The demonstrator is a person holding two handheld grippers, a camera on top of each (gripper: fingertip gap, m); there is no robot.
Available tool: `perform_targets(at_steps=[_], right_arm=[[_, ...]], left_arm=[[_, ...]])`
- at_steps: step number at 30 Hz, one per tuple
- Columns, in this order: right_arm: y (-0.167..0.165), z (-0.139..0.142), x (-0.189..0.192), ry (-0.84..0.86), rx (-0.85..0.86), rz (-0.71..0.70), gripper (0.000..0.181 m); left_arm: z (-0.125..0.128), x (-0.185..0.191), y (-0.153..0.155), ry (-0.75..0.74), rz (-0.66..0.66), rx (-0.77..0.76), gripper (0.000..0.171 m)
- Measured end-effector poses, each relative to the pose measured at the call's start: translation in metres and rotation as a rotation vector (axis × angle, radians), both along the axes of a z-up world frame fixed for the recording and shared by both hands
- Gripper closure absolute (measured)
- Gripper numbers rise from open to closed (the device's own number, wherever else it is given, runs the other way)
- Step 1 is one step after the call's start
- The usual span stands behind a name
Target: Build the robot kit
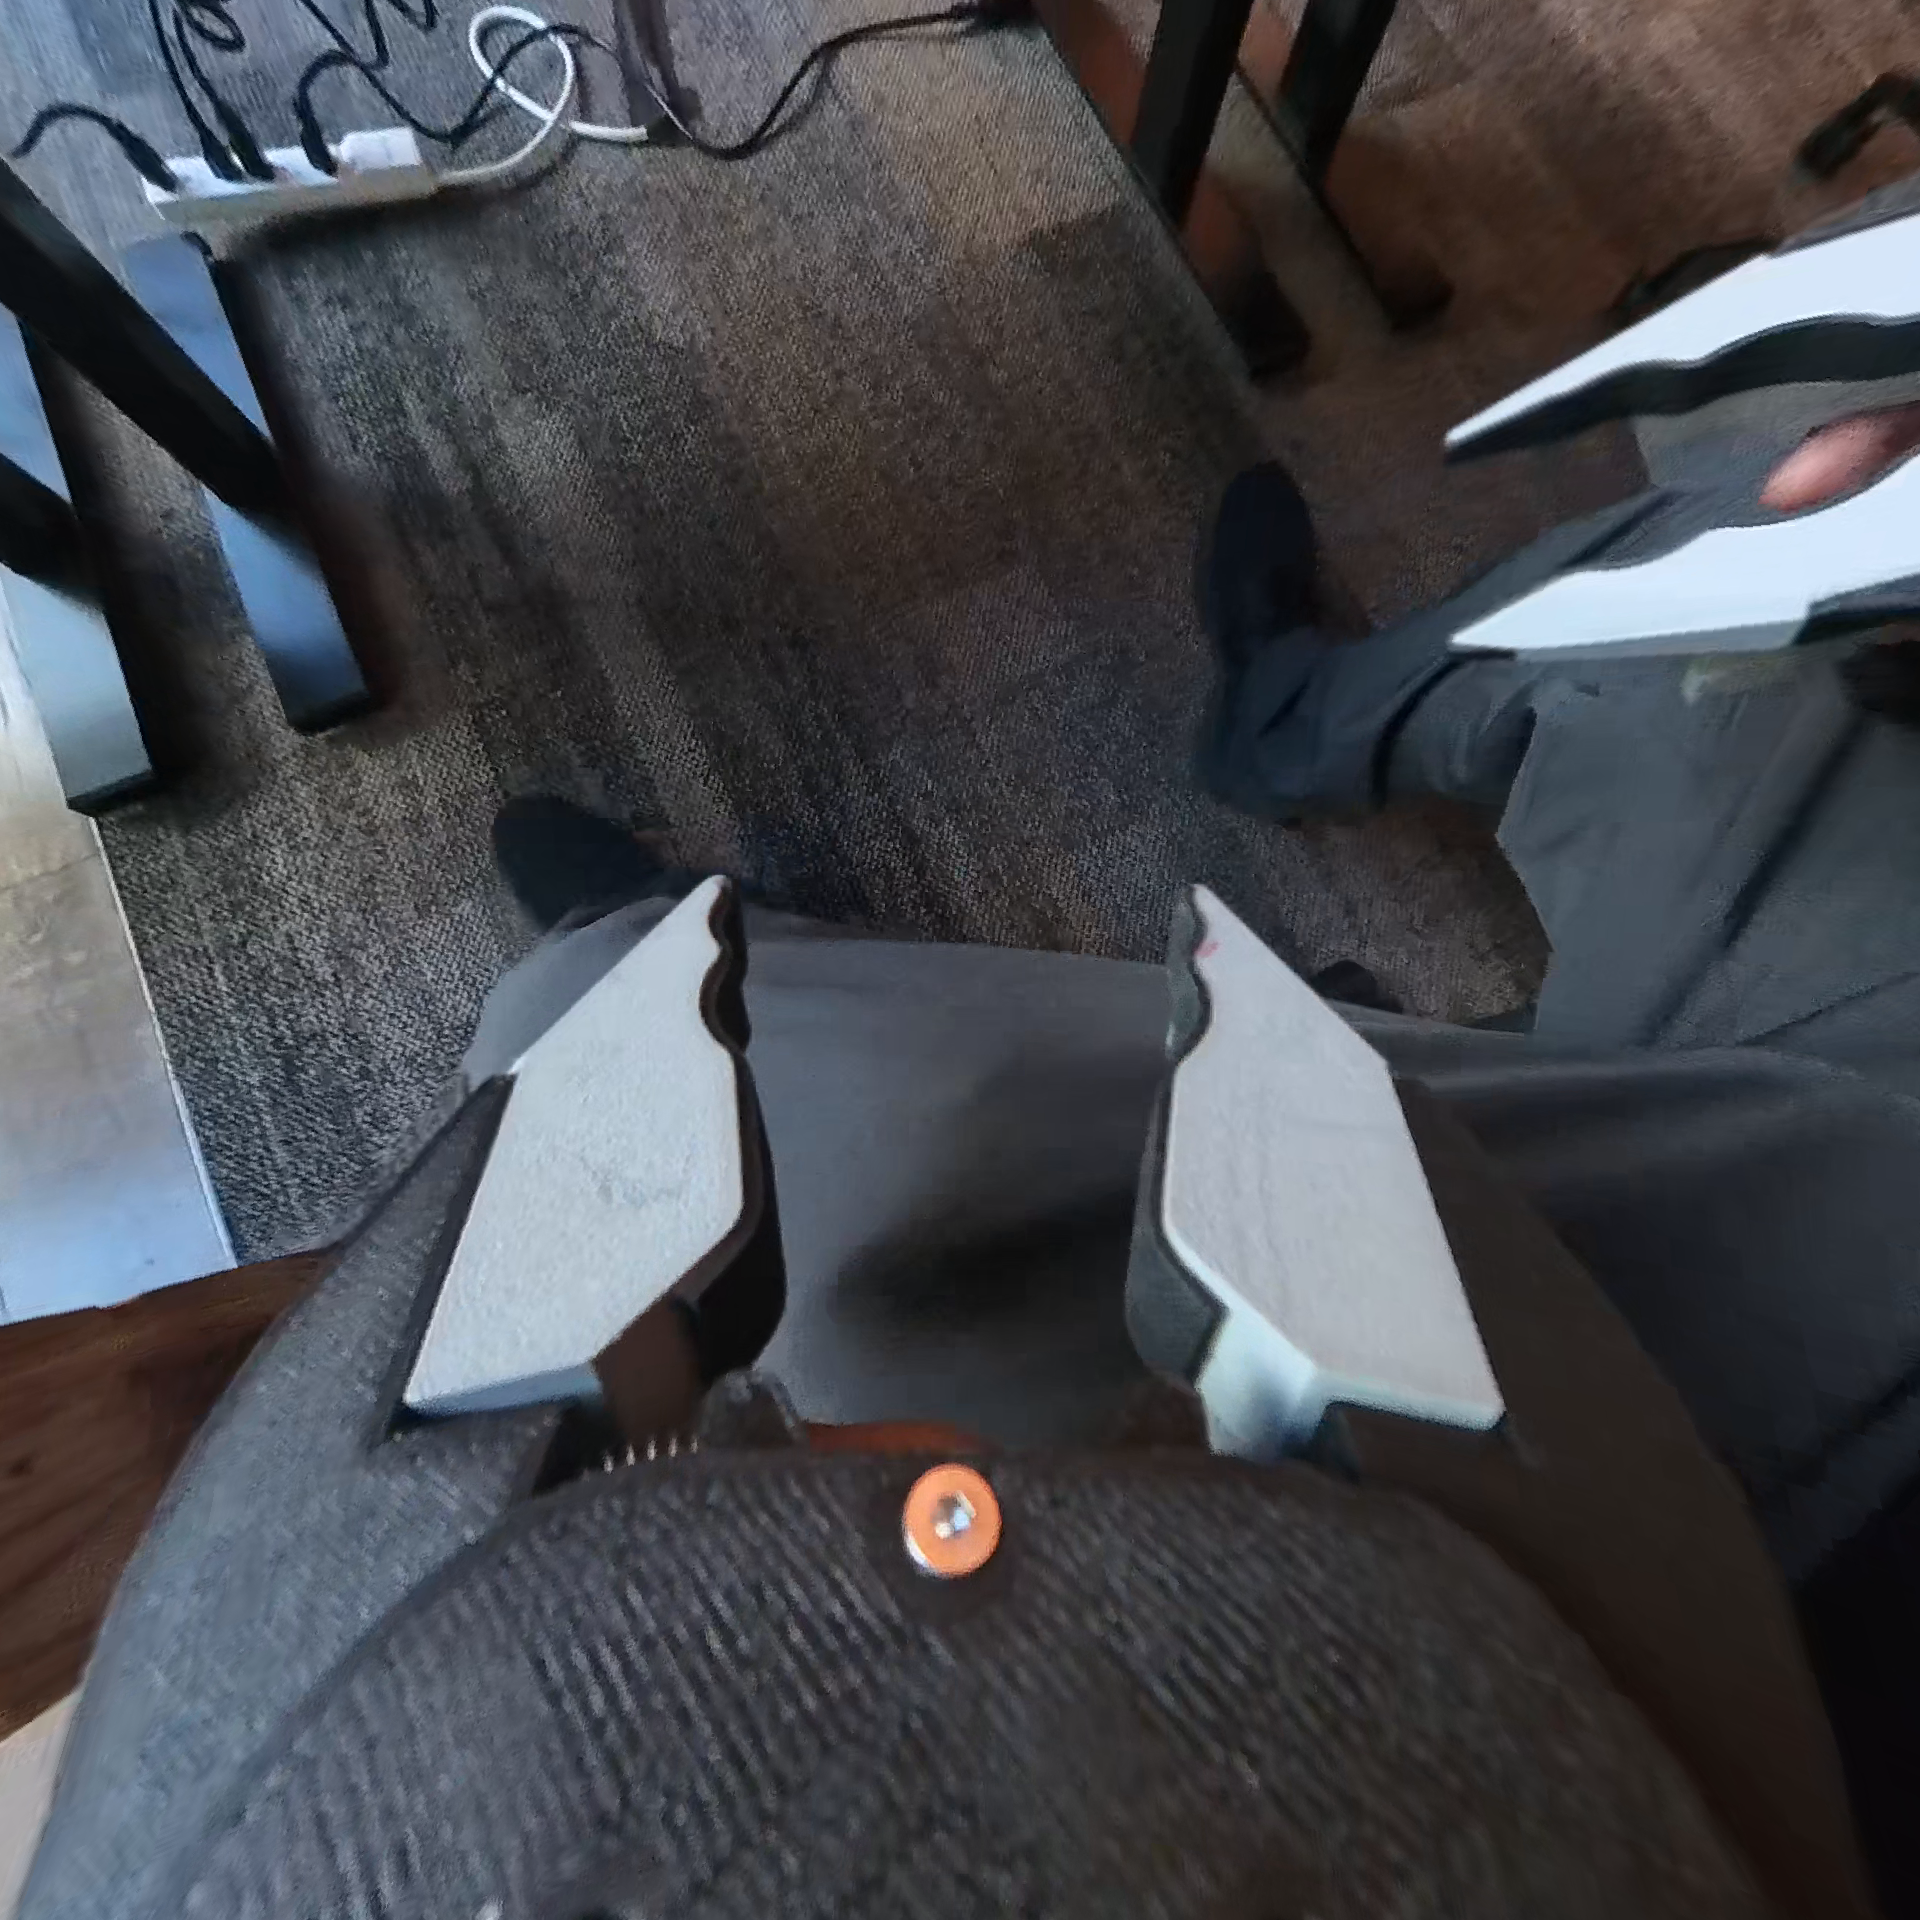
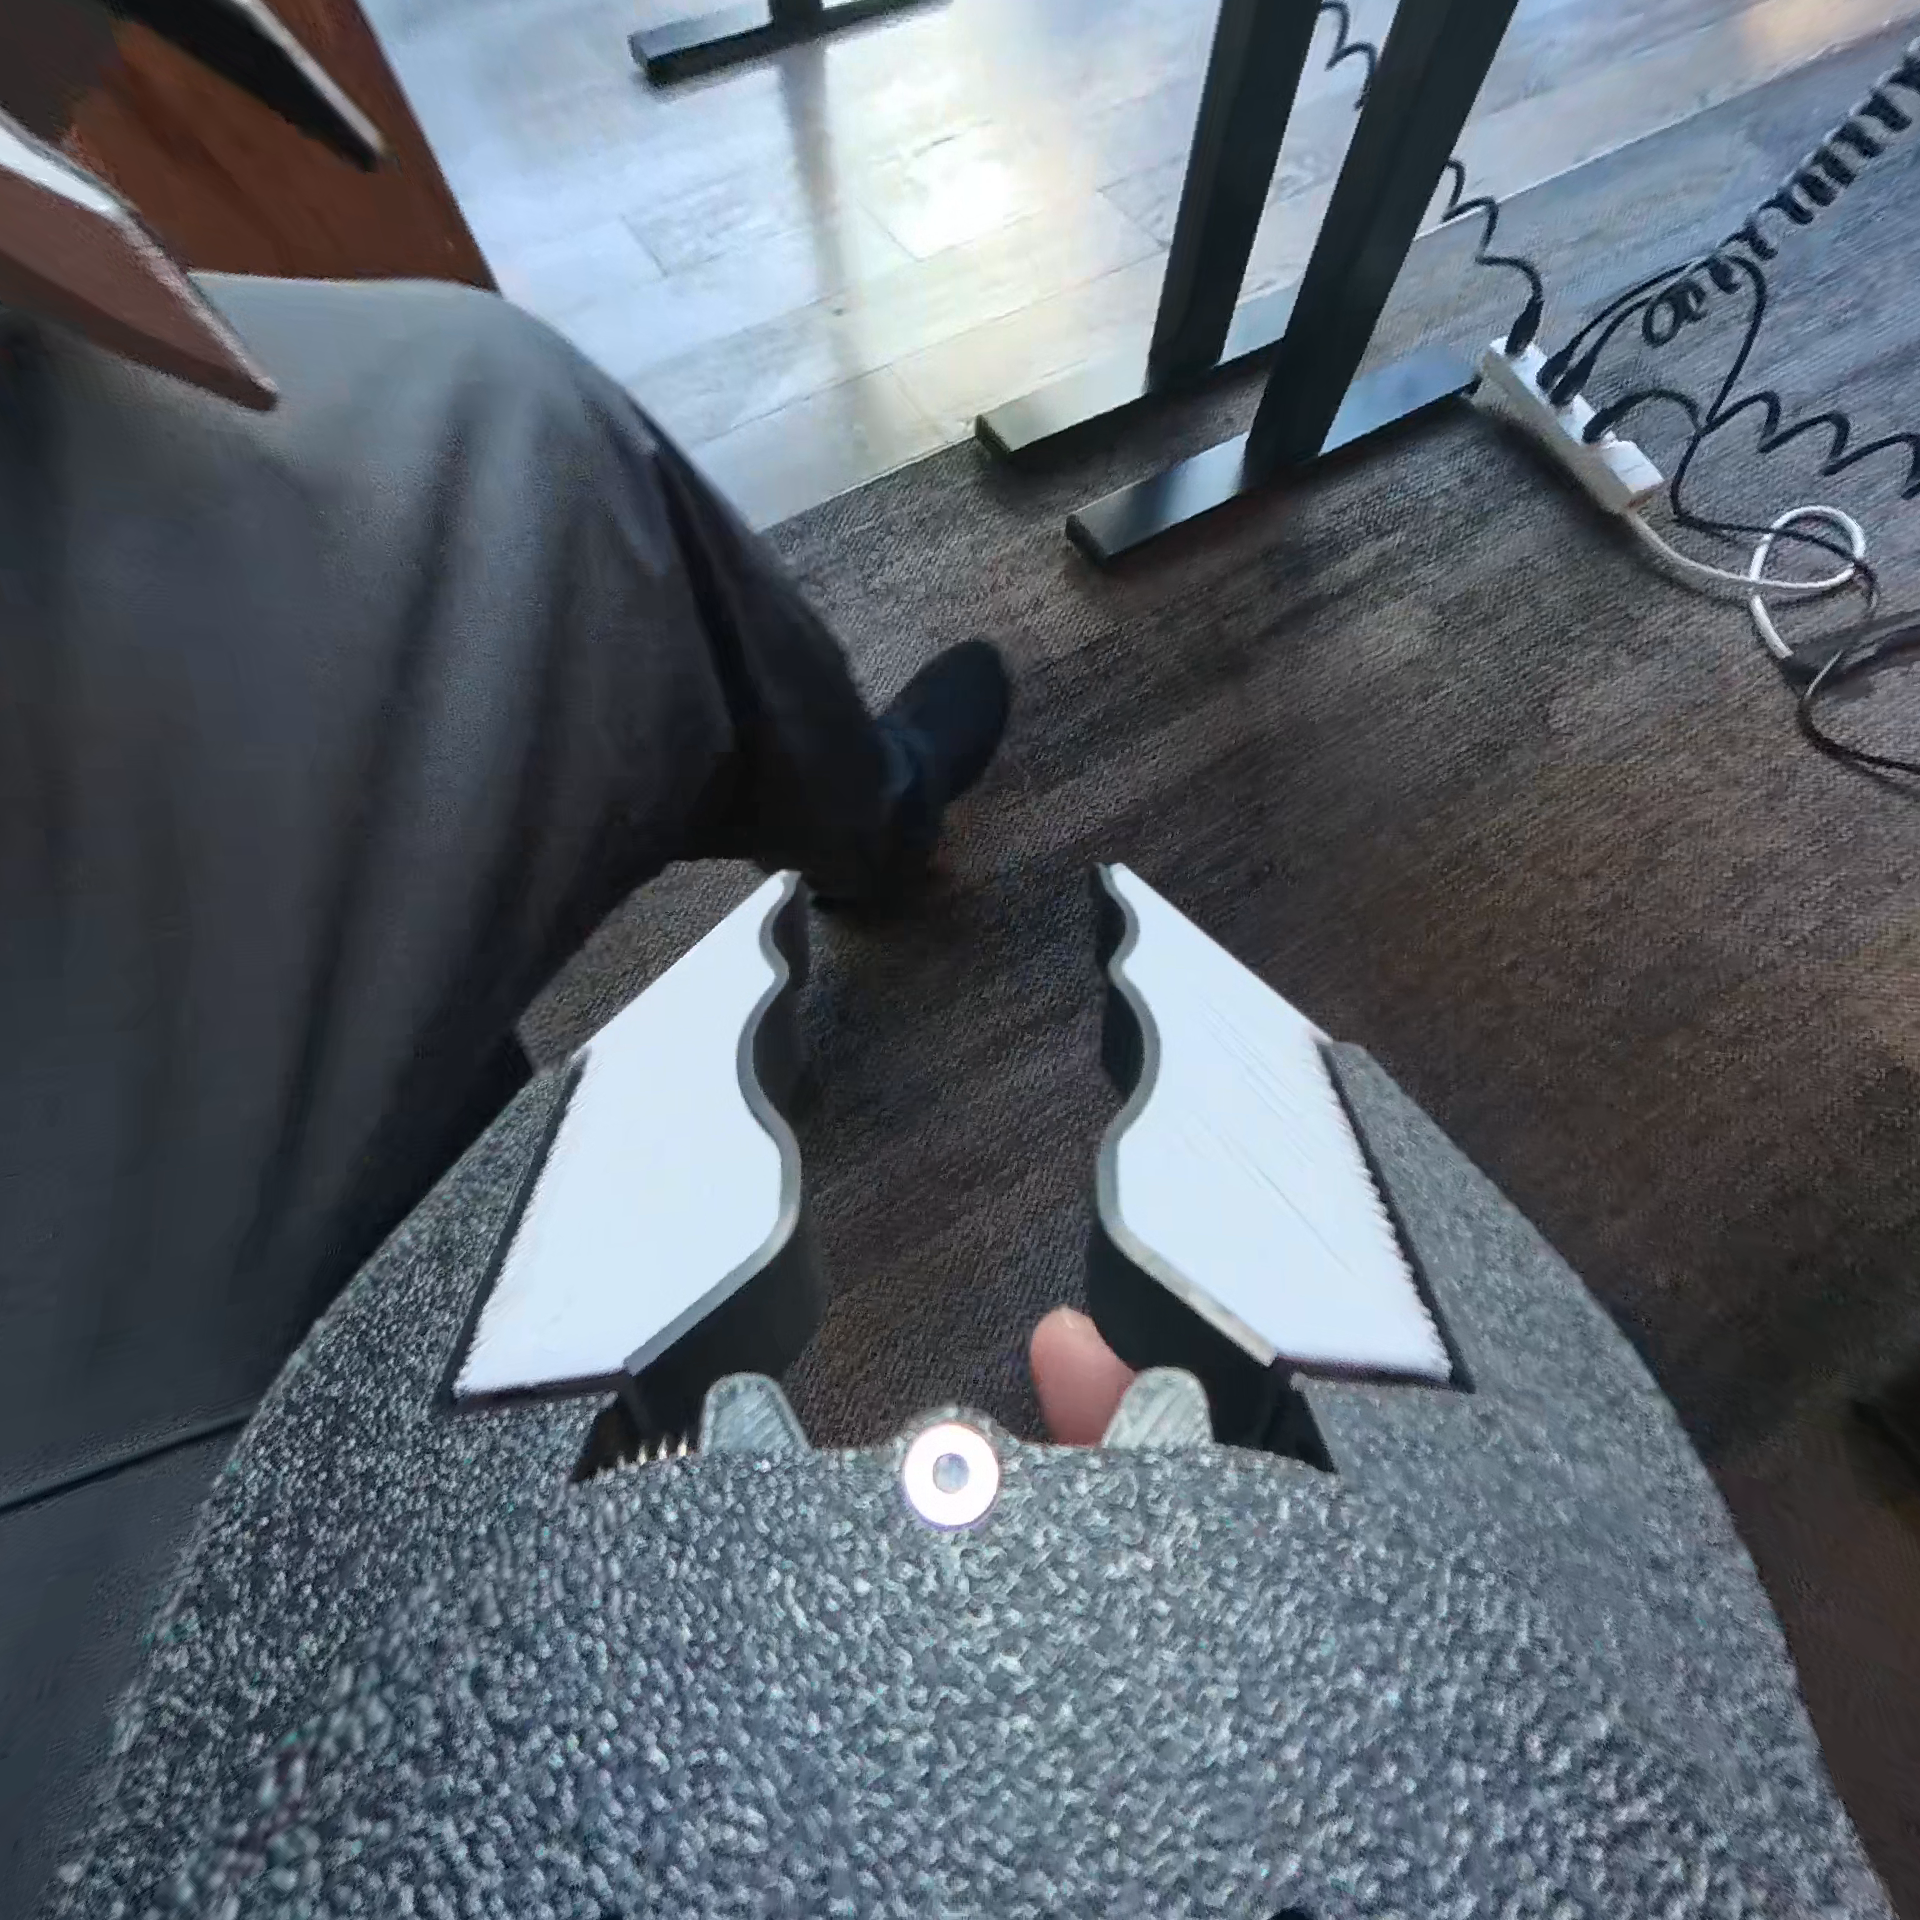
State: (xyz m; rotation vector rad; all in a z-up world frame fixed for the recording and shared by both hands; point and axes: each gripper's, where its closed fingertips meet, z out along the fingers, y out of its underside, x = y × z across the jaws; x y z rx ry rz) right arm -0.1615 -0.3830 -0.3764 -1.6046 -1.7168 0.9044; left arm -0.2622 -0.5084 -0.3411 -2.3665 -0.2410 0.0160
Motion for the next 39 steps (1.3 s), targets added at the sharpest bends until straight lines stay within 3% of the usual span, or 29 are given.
perform_targets(at_steps=[4,8,11,13,16,18,20,22,23,25,26,27,28,30,33,34,36,38,39], right_arm=[[0.014,-0.005,-0.059,-0.014,-0.058,0.115,0.103],[0.003,0.009,-0.159,-0.006,0.038,0.424,0.098],[-0.034,0.019,-0.250,0.008,0.193,0.683,0.090],[-0.084,0.026,-0.299,0.018,0.209,0.856,0.084],[-0.171,0.020,-0.343,0.008,0.214,1.103,0.078],[-0.226,0.000,-0.357,0.000,0.272,1.251,0.082],[-0.270,-0.034,-0.365,-0.031,0.390,1.378,0.084],[-0.287,-0.088,-0.370,-0.144,0.528,1.475,0.139],[-0.285,-0.119,-0.370,-0.233,0.560,1.489,0.150],[-0.259,-0.177,-0.364,-0.454,0.614,1.440,0.139],[-0.238,-0.199,-0.353,-0.563,0.642,1.424,0.152],[-0.215,-0.214,-0.340,-0.643,0.663,1.407,0.178],[-0.191,-0.226,-0.329,-0.702,0.682,1.369,0.180],[-0.141,-0.237,-0.307,-0.821,0.737,1.263,0.181],[-0.067,-0.233,-0.298,-0.907,0.907,1.073,0.181],[-0.047,-0.228,-0.302,-0.914,0.956,0.992,0.181],[-0.011,-0.210,-0.318,-0.927,0.994,0.793,0.181],[0.026,-0.185,-0.340,-0.932,0.981,0.540,0.180],[0.046,-0.170,-0.350,-0.934,0.962,0.421,0.170]], left_arm=[[-0.022,-0.024,-0.005,-0.043,0.047,-0.065,0.093],[-0.018,-0.107,-0.040,0.082,0.351,-0.093,0.098],[-0.018,-0.161,-0.096,-0.005,0.650,-0.159,0.091],[-0.012,-0.179,-0.146,-0.042,0.840,-0.130,0.088],[-0.012,-0.172,-0.264,-0.062,1.179,-0.138,0.085],[-0.037,-0.126,-0.345,-0.193,1.357,-0.123,0.072],[-0.084,-0.052,-0.430,-0.252,1.557,-0.204,0.074],[-0.146,0.052,-0.495,-0.275,1.715,-0.375,0.105],[-0.182,0.112,-0.510,-0.332,1.758,-0.471,0.109],[-0.250,0.232,-0.505,-0.517,1.811,-0.580,0.105],[-0.281,0.291,-0.487,-0.638,1.814,-0.602,0.111],[-0.307,0.351,-0.465,-0.767,1.800,-0.635,0.114],[-0.327,0.412,-0.440,-0.896,1.766,-0.686,0.116],[-0.345,0.524,-0.392,-1.121,1.713,-0.775,0.129],[-0.334,0.640,-0.330,-1.444,1.724,-0.788,0.129],[-0.329,0.664,-0.320,-1.510,1.734,-0.796,0.129],[-0.325,0.680,-0.328,-1.478,1.776,-0.822,0.136],[-0.336,0.653,-0.368,-1.285,1.818,-0.800,0.139],[-0.345,0.620,-0.399,-1.116,1.830,-0.769,0.139]])
